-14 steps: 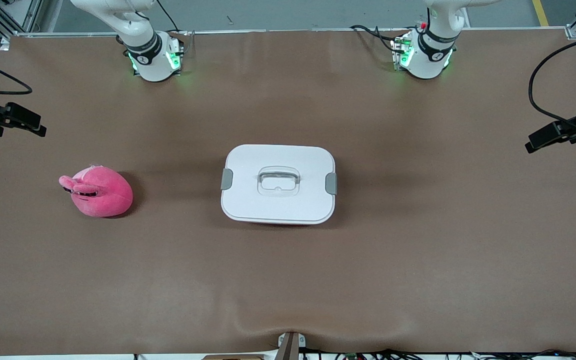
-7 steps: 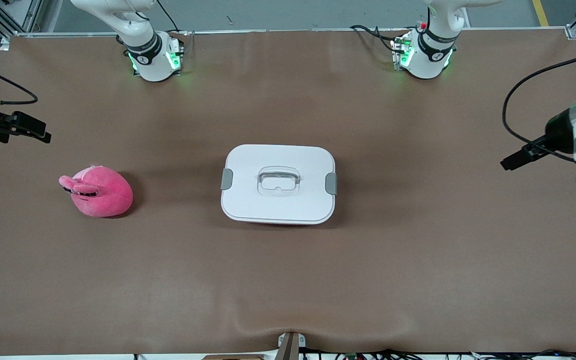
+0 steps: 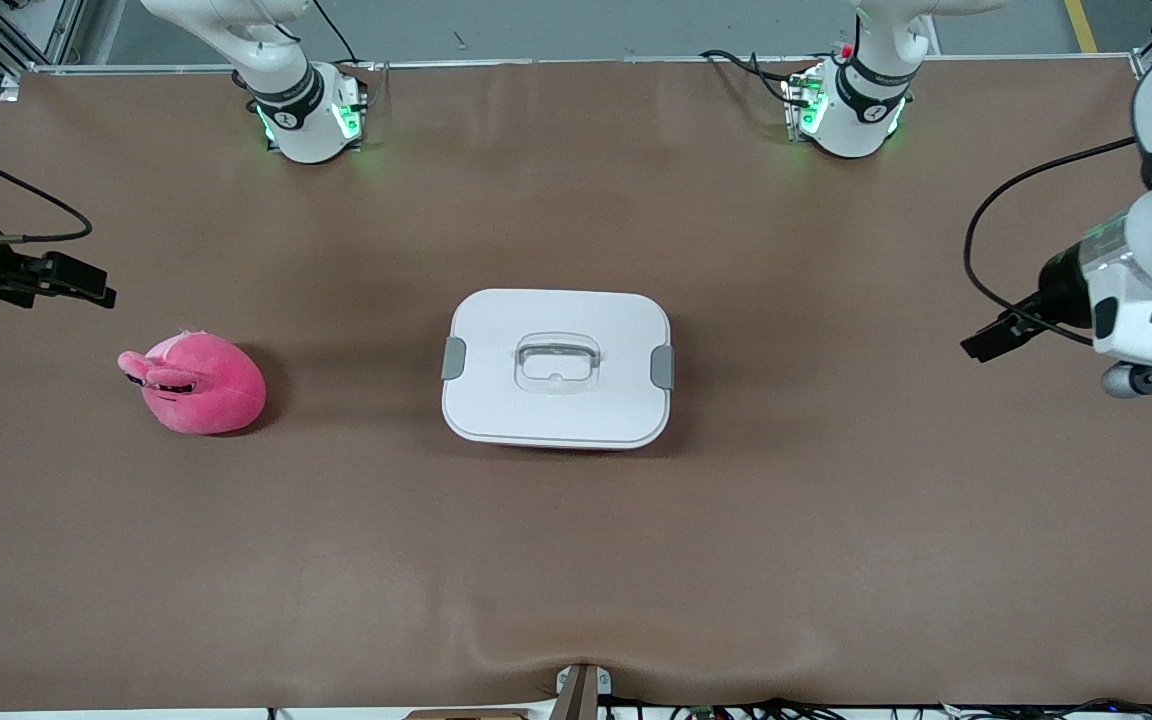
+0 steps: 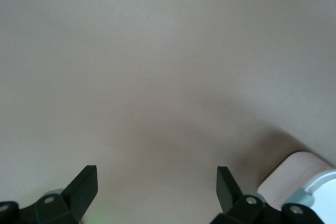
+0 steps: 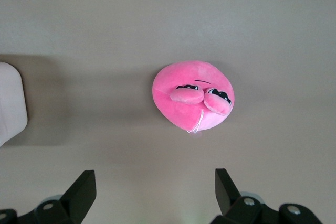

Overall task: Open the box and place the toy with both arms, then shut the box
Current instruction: 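Reach the right gripper to the pink plush while the left gripper reaches the lid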

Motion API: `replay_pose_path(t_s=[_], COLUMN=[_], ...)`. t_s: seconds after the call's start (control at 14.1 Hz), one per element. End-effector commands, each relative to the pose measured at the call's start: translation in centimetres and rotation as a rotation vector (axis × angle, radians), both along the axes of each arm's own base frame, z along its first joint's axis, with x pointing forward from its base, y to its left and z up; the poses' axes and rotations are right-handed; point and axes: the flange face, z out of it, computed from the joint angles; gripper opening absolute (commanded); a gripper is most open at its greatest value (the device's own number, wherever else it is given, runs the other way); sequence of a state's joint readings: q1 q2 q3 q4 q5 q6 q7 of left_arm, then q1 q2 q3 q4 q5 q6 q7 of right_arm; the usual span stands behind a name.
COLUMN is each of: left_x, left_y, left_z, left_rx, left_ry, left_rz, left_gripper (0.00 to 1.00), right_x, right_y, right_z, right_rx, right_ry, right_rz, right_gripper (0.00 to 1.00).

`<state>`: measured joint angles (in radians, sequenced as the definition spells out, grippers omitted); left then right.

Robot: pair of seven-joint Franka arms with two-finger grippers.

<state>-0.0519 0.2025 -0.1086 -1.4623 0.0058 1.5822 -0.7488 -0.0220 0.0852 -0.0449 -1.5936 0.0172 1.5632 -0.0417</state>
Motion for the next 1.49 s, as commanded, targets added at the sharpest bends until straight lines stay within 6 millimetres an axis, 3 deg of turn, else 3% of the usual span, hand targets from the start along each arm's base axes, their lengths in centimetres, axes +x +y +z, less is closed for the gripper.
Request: replay_pose_path(t_s=[0.0,0.43,0.71,0.99,1.13,1.28,1.42], left_x=[1.0,2.0,2.7,2.7,2.9,2.8,2.6], left_y=[-2.5,-7.8,-10.2,-14.5,-15.8,-18.8,-21.1], left_z=[-0.4,-3.0,-4.7,-6.3,-7.4,-8.0,-8.9], left_rx=[0.000,-0.030,-0.091,-0.106,-0.112,-0.124,-0.121], left_ry=[-0.020,-0.053,-0.048,-0.068,-0.070,-0.080,-0.066], left_rz=[0.063,0.209,0.309,0.406,0.474,0.528,0.601], left_gripper=[1.00,1.00,1.00,1.00,1.00,1.00,1.00], right_x=[0.1,0.8,2.9,4.3,4.5,4.6,3.8], right_y=[0.0,-1.0,-1.1,-0.1,-0.5,-0.9,-1.3], right_z=[-2.2,-7.4,-12.4,-16.2,-16.4,-16.5,-18.1], right_rx=[-0.007,0.020,0.051,0.065,0.071,0.074,0.086], right_ry=[0.001,-0.006,0.002,0.002,-0.004,-0.013,0.002], right_rz=[0.012,0.204,0.420,0.578,0.654,0.710,0.753], right_gripper=[1.00,1.00,1.00,1.00,1.00,1.00,1.00])
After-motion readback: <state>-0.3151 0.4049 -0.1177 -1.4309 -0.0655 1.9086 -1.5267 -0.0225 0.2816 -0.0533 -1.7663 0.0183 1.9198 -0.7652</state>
